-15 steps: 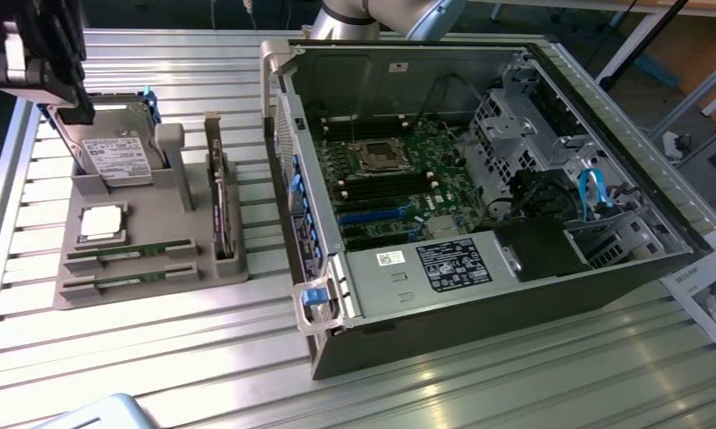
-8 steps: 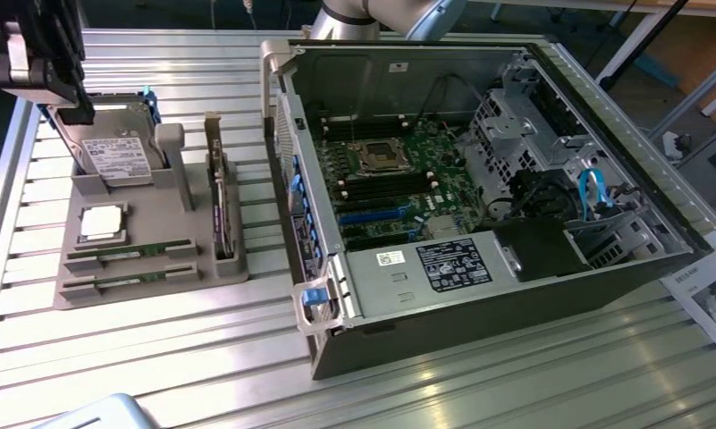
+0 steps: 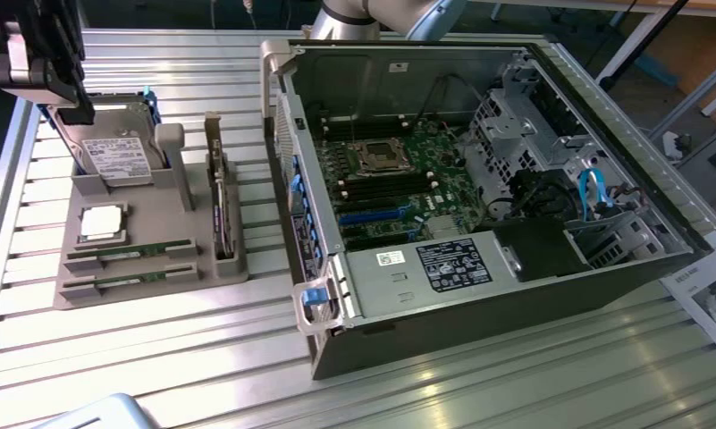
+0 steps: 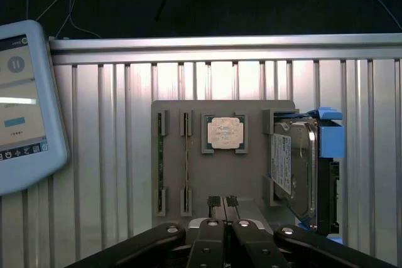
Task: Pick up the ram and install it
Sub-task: 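Pick up the ram and move it above insertion slot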
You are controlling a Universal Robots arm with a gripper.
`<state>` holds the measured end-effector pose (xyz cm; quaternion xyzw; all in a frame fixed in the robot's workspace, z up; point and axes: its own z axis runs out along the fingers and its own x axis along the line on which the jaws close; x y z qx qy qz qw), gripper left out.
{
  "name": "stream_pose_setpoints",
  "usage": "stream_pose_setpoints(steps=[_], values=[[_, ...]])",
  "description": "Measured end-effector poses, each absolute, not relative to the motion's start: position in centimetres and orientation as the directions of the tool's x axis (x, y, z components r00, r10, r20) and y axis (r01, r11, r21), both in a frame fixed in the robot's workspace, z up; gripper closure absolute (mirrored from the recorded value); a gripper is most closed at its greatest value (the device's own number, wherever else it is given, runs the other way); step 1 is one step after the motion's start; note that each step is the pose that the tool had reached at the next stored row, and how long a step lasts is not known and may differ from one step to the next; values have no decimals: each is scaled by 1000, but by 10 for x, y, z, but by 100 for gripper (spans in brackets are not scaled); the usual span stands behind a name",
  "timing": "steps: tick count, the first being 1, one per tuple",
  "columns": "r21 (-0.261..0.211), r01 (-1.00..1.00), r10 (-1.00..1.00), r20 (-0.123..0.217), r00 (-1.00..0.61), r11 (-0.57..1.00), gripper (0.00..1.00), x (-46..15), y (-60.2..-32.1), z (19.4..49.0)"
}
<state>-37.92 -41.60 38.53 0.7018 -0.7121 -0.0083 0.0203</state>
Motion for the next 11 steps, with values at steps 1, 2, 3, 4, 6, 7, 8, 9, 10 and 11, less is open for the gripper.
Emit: stream_pose_setpoints(steps=[1, 2, 3, 4, 6, 7, 8, 9, 10, 11], values=[[40, -999, -1000, 17, -14, 15, 90, -379, -416, 385], [40, -999, -1000, 17, -14, 15, 90, -379, -416, 385], [40, -999, -1000, 17, -14, 15, 90, -379, -416, 385], [40, -999, -1000, 17, -14, 15, 90, -379, -416, 385], [40, -999, -1000, 17, -14, 15, 90, -379, -416, 382], [40, -999, -1000, 17, -14, 15, 90, -379, -416, 380], [40, -999, -1000, 17, -14, 15, 90, -379, -416, 378], [40, -999, -1000, 17, -14, 15, 90, -379, -417, 377], [40, -999, -1000, 17, -14, 15, 90, -379, -417, 374], [40, -999, -1000, 17, -14, 15, 90, -379, -417, 373]])
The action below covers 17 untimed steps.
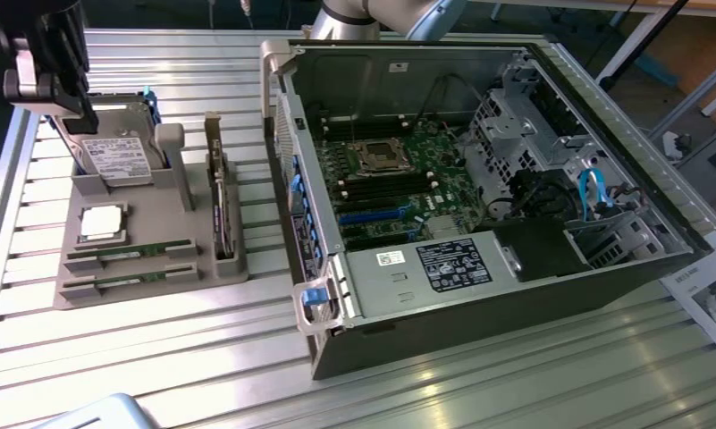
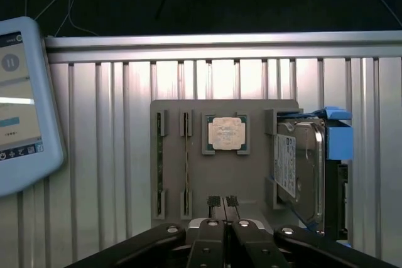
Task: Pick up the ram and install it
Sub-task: 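Pick up the ram and move it above insertion slot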
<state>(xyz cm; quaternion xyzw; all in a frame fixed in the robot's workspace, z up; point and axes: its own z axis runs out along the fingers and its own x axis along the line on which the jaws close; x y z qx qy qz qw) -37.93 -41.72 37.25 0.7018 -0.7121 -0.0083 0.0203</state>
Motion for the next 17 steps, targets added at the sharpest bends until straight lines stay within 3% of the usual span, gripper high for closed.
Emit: stream_pose_setpoints(steps=[9, 12, 13, 17], values=[[40, -999, -1000, 17, -14, 15, 90, -379, -418, 369], [40, -999, -1000, 17, -14, 15, 84, -379, -418, 369], [40, -999, -1000, 17, -14, 15, 76, -379, -418, 369], [40, -999, -1000, 17, -14, 15, 76, -379, -418, 369]])
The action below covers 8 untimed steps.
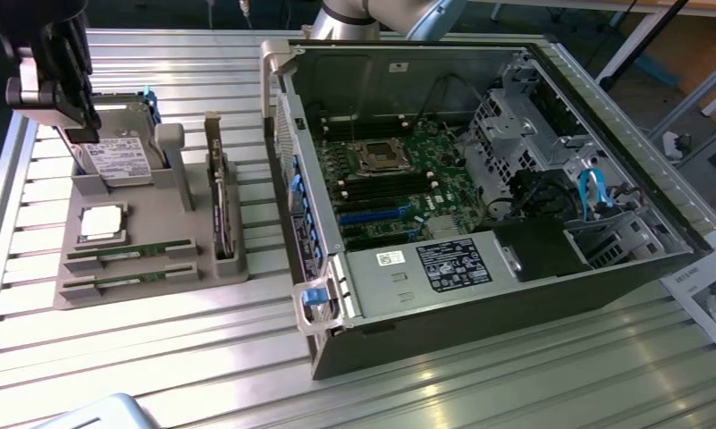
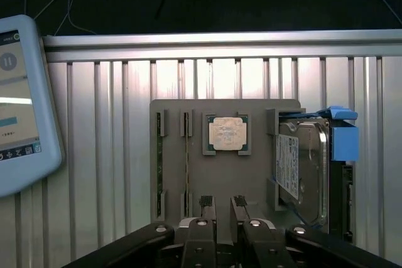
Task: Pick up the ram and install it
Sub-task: 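Pick up the ram and move it above insertion slot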
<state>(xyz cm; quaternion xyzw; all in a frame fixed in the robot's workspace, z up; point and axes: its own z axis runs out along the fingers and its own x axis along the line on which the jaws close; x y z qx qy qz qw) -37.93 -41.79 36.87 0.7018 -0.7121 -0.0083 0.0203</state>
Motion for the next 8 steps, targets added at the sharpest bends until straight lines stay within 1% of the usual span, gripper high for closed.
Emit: stream_pose_setpoints(steps=[3, 4, 8], values=[[40, -999, -1000, 17, -14, 15, 75, -379, -418, 369], [40, -999, -1000, 17, -14, 15, 69, -379, -418, 369], [40, -999, -1000, 17, -14, 15, 69, -379, -418, 369]])
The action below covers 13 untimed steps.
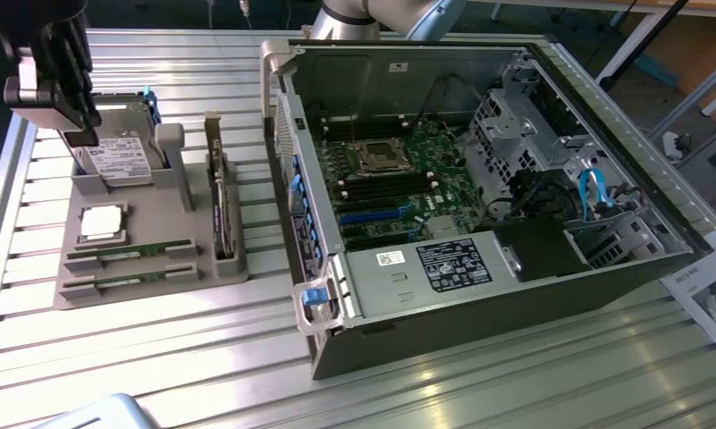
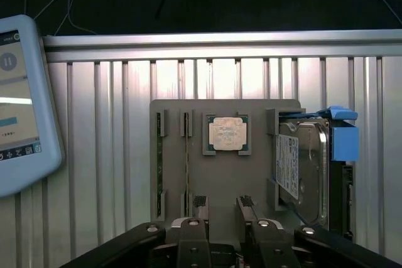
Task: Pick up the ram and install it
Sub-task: 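Pick up the ram and move it above insertion slot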
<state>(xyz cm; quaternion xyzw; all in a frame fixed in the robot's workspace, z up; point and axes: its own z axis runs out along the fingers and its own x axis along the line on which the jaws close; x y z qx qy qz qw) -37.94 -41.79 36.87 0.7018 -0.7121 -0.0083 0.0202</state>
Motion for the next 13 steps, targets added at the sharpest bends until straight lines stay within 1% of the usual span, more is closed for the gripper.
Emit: stream_pose_setpoints(steps=[13], values=[[40, -999, -1000, 16, -14, 15, 69, -379, -424, 351]])
